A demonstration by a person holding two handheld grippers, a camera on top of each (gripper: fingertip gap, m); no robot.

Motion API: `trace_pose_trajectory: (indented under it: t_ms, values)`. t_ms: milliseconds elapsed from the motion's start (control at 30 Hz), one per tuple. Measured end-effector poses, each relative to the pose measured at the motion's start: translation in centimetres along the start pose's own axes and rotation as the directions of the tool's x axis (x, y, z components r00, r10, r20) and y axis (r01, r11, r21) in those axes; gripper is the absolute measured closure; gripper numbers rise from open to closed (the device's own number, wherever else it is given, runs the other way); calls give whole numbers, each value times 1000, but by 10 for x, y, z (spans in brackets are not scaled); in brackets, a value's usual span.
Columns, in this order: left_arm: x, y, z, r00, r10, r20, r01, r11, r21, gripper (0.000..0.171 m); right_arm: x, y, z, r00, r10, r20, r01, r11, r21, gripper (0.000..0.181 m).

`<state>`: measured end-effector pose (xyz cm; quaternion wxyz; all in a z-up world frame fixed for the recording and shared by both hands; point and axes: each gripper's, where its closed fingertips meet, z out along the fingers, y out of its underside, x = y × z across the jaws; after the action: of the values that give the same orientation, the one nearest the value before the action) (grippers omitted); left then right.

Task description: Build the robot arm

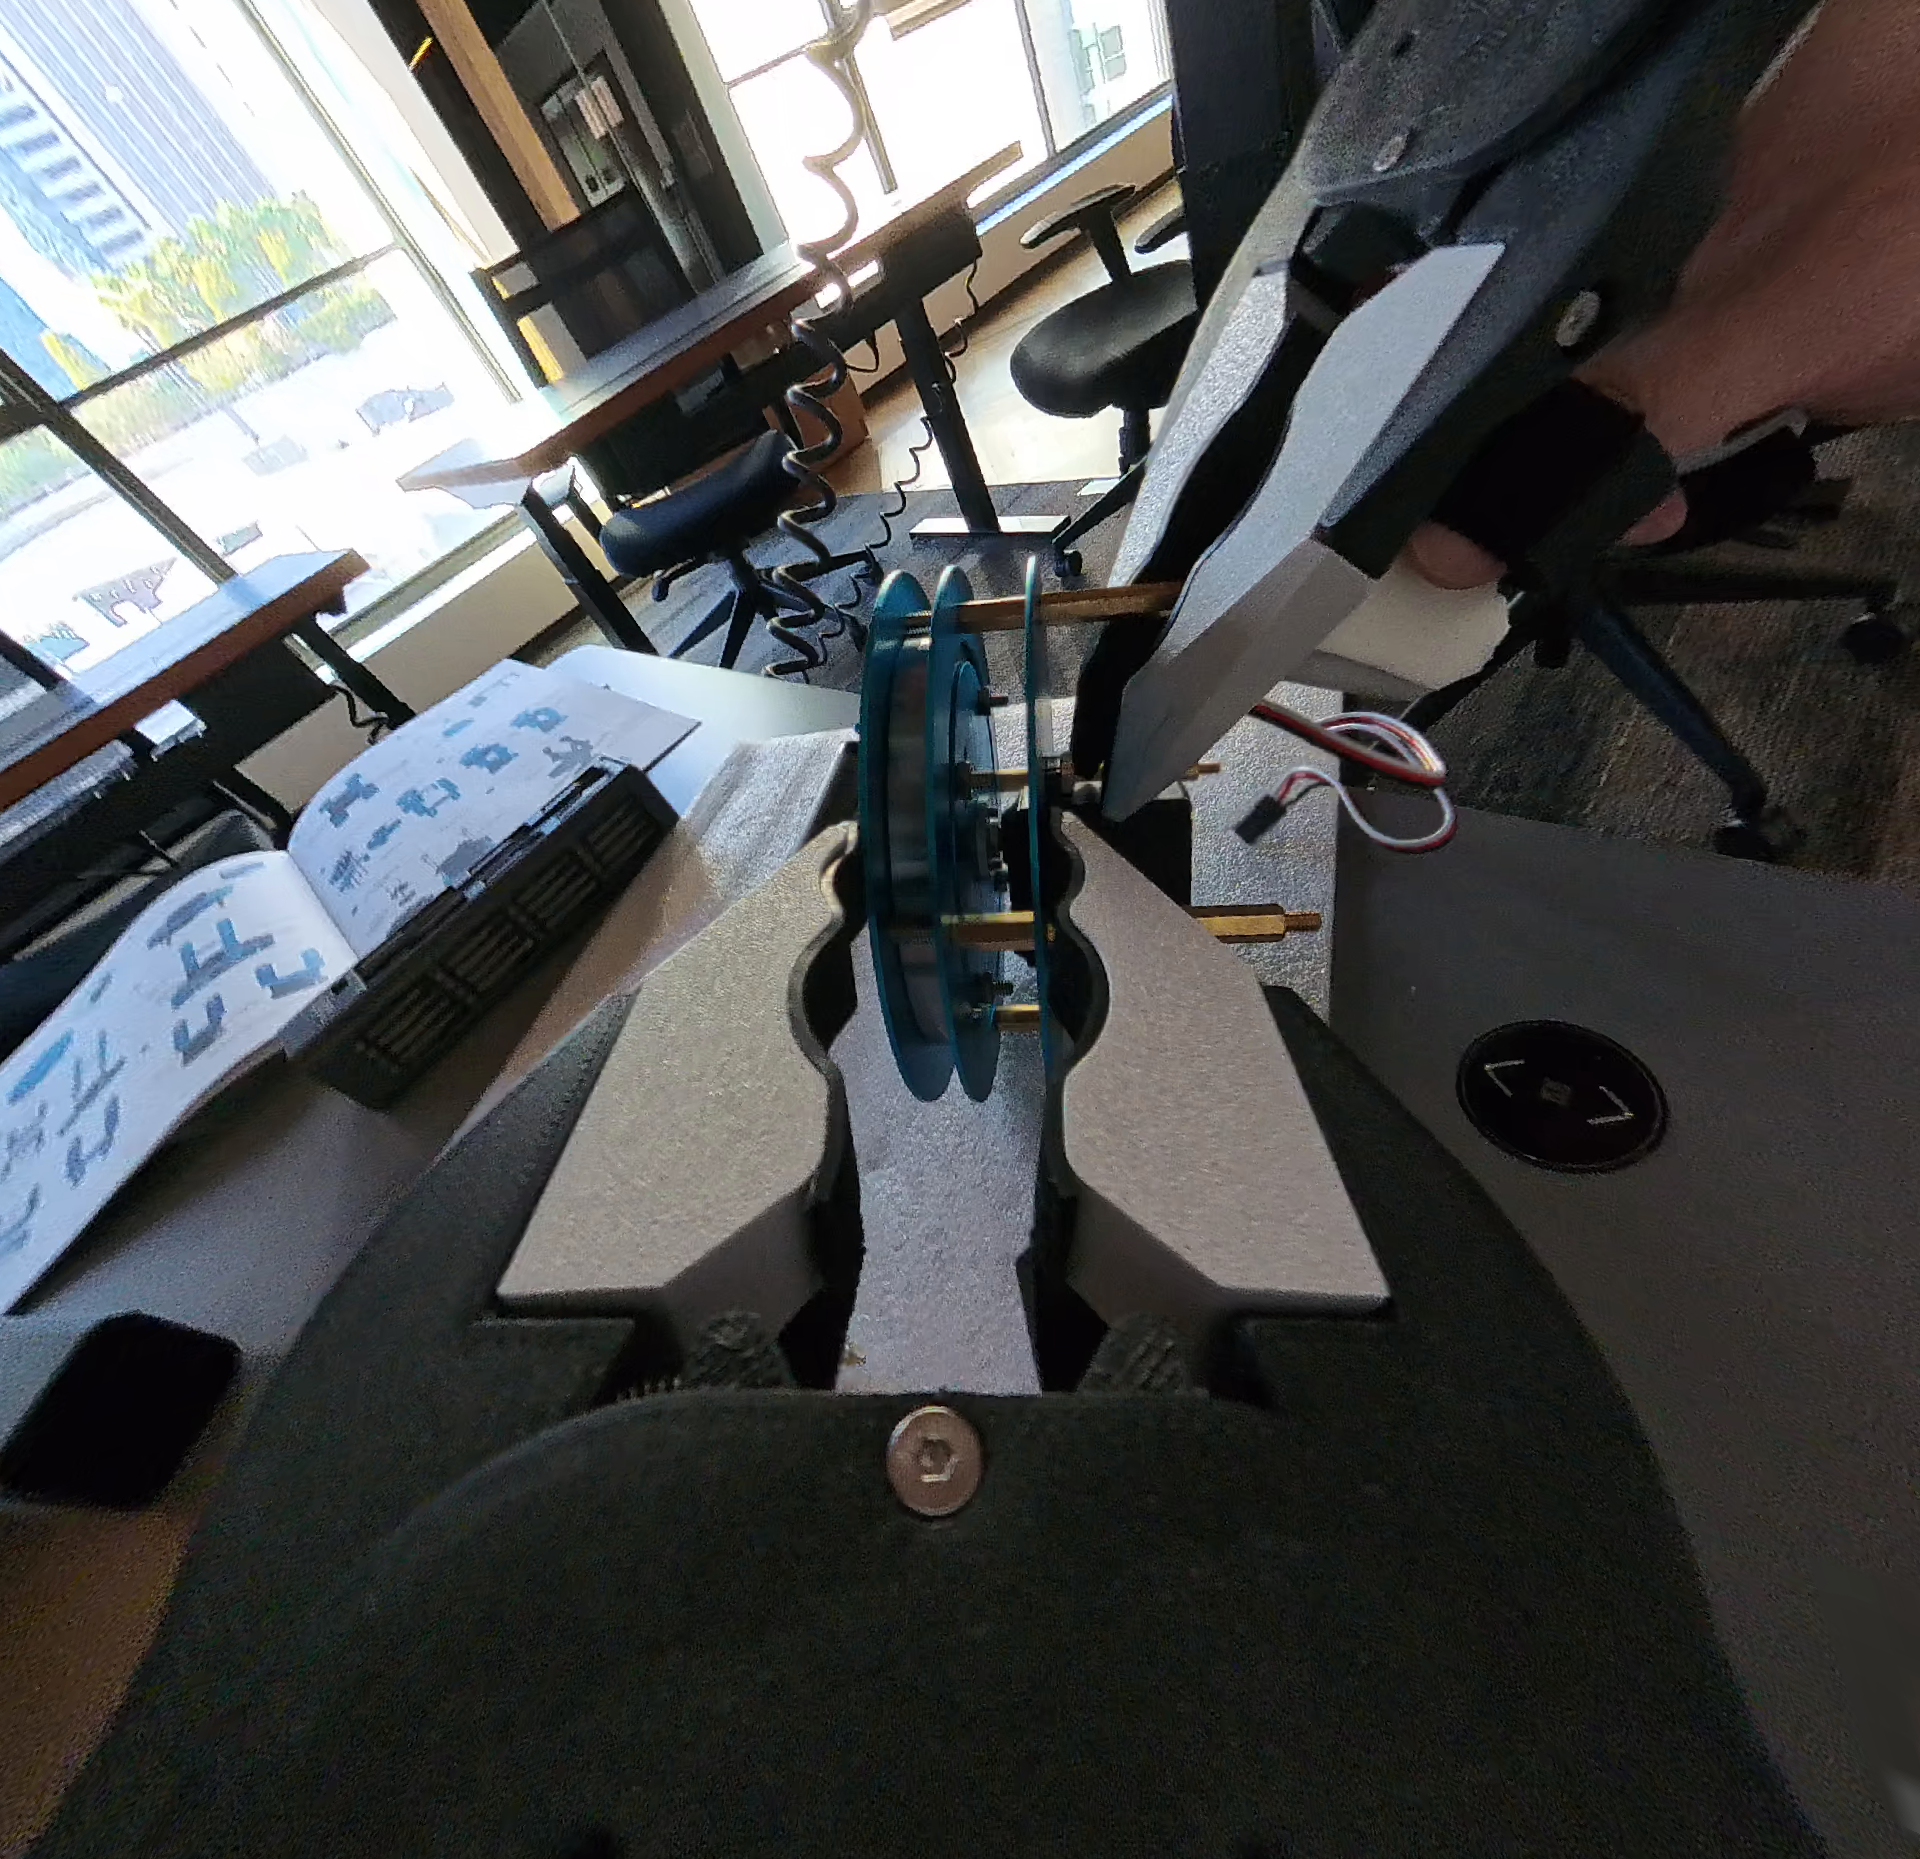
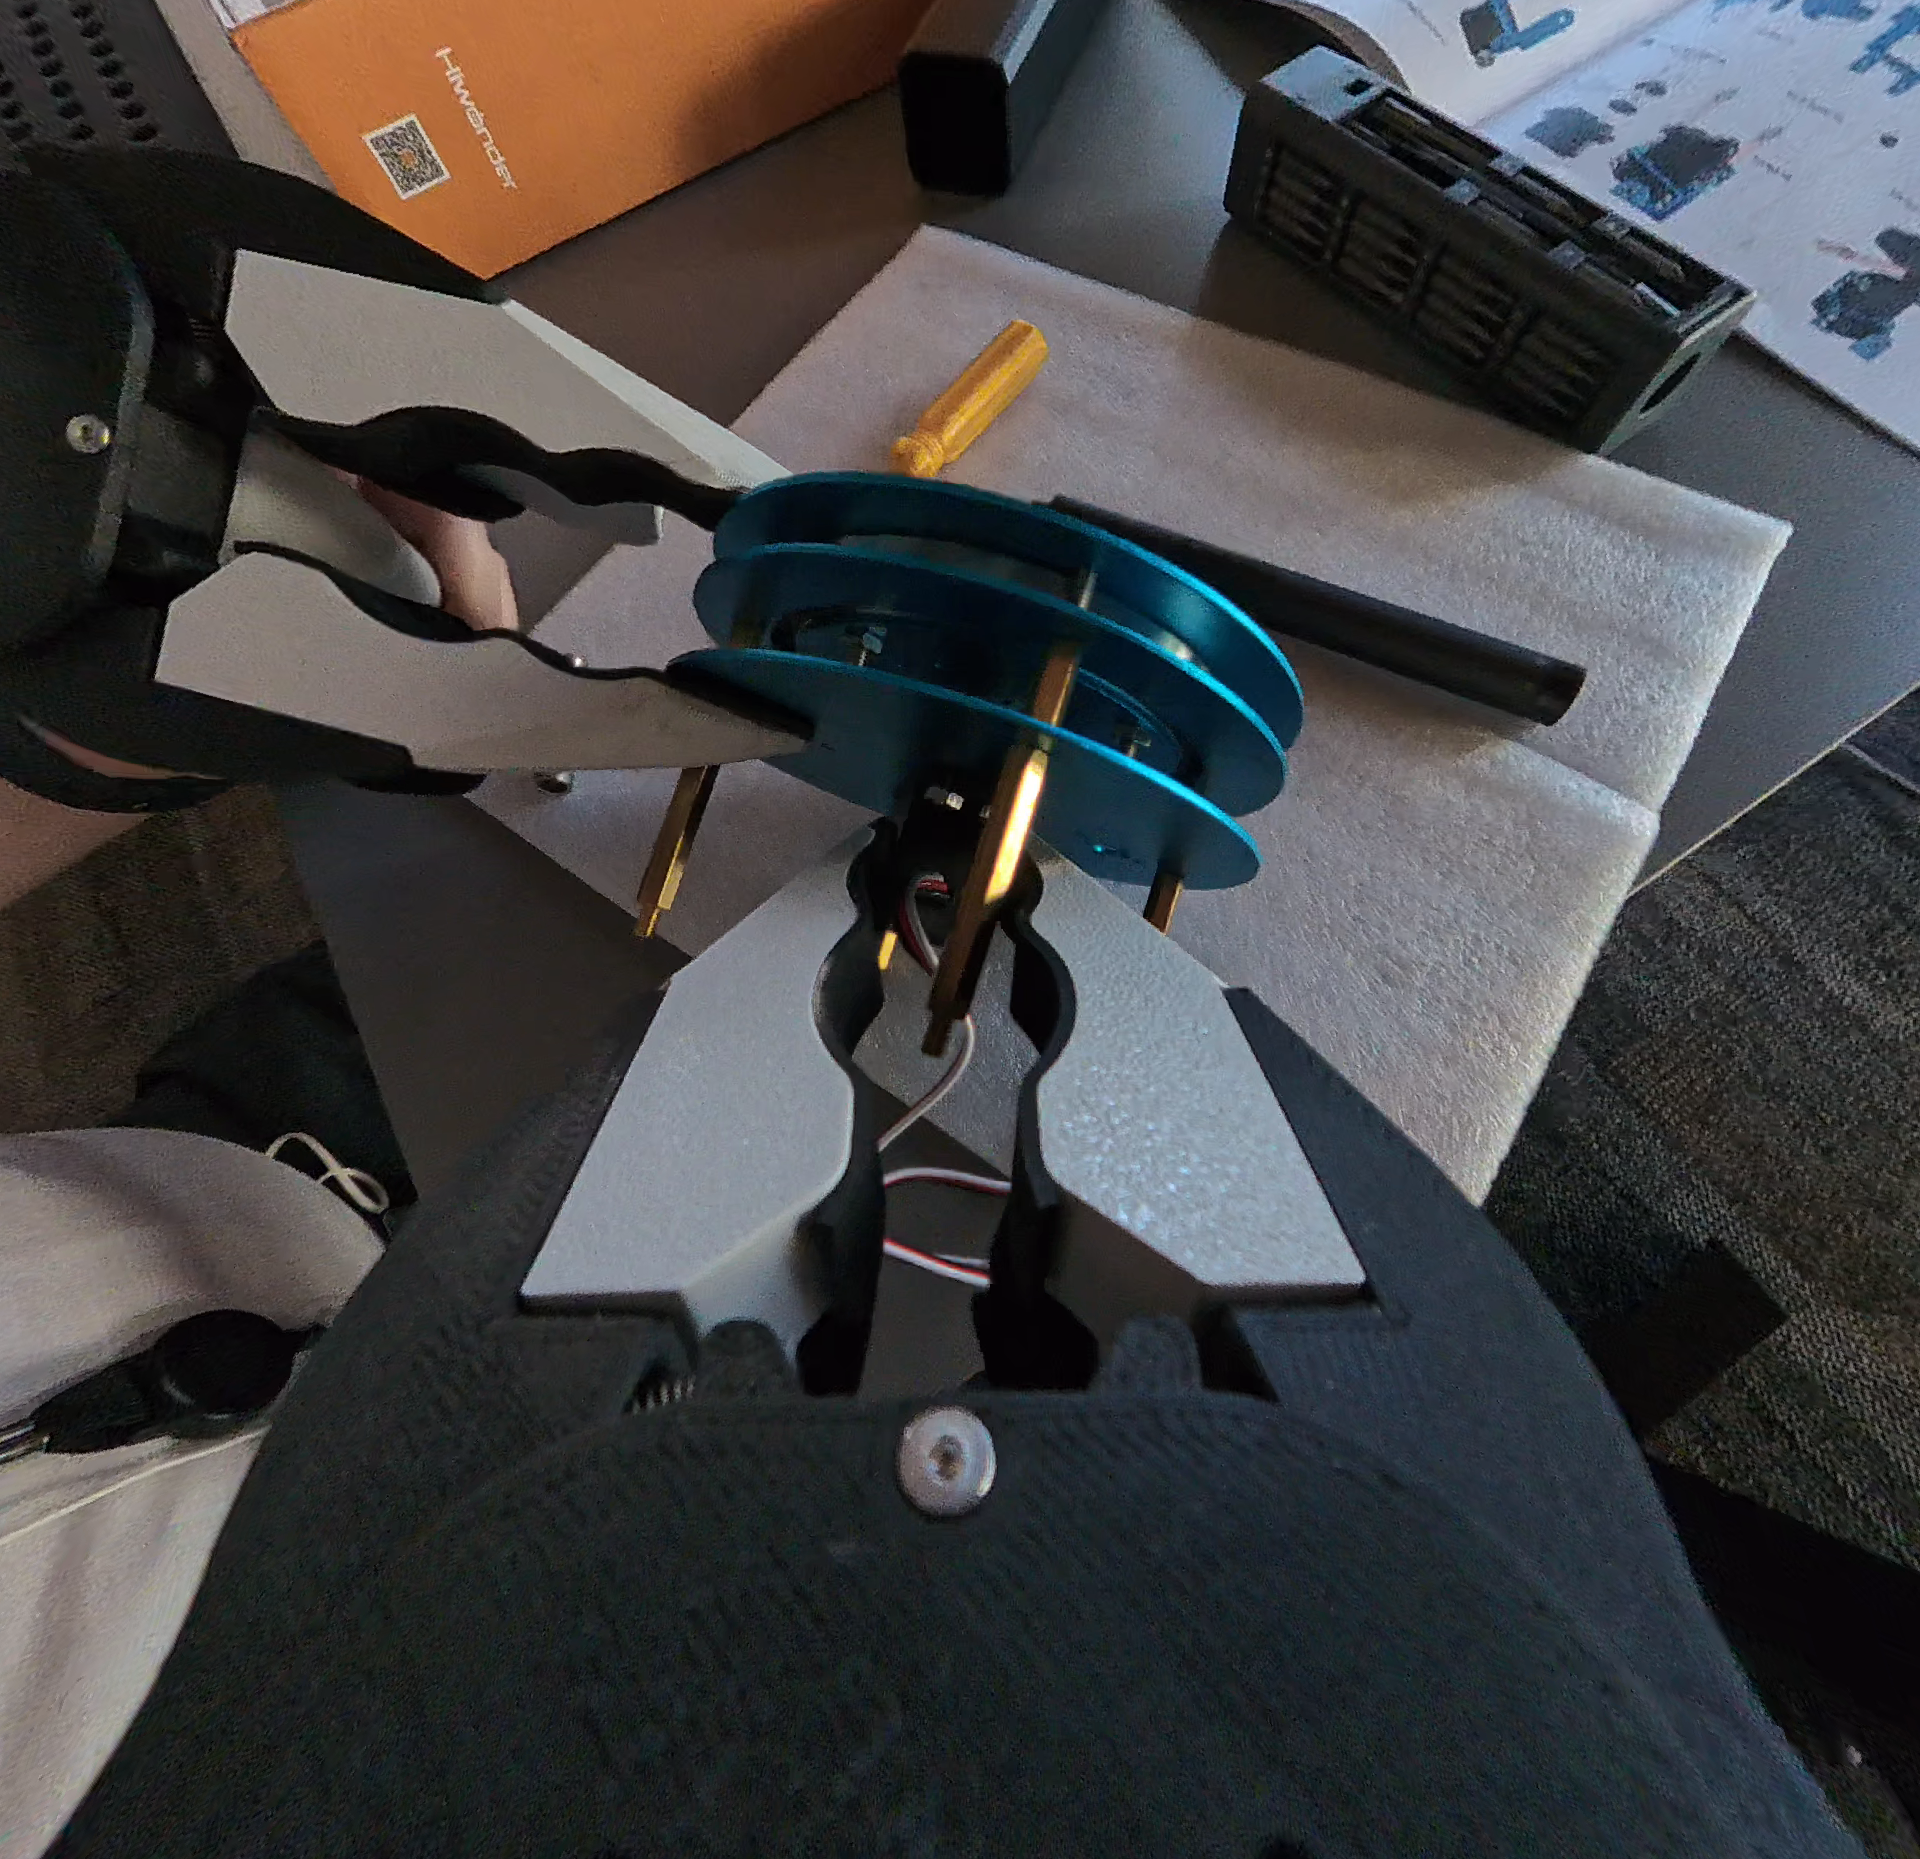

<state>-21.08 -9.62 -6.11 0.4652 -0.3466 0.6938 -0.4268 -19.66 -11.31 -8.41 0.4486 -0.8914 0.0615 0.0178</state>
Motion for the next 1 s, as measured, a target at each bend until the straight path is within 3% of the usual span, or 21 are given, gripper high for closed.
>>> trace_pose_trajectory:
  t_ms: [367, 600, 667, 933, 1000]
  values:
    - [2, 6, -8, 1000, 11, 28, -9, 997, -78, 140, -3, 1, -16, 998, -38, -47, 46, 981, 191, 146]
    - [2, 9, -12, 999, 0, 48, 4, 997, -83, 140, -16, 12, -22, 989, 104, 105, -132, 936, 325, 133]
    - [2, 10, -13, 999, -3, 52, 7, 997, -80, 140, -16, 14, -23, 988, 119, 99, -147, 923, 357, 133]
    - [1, 14, -17, 998, -22, 65, 27, 996, -86, 140, -11, 16, -2, 995, 96, -16, -85, 936, 341, 129]
    - [1, 14, -17, 997, -26, 69, 32, 995, -90, 140, -13, 15, 4, 996, 92, -13, -82, 939, 333, 135]
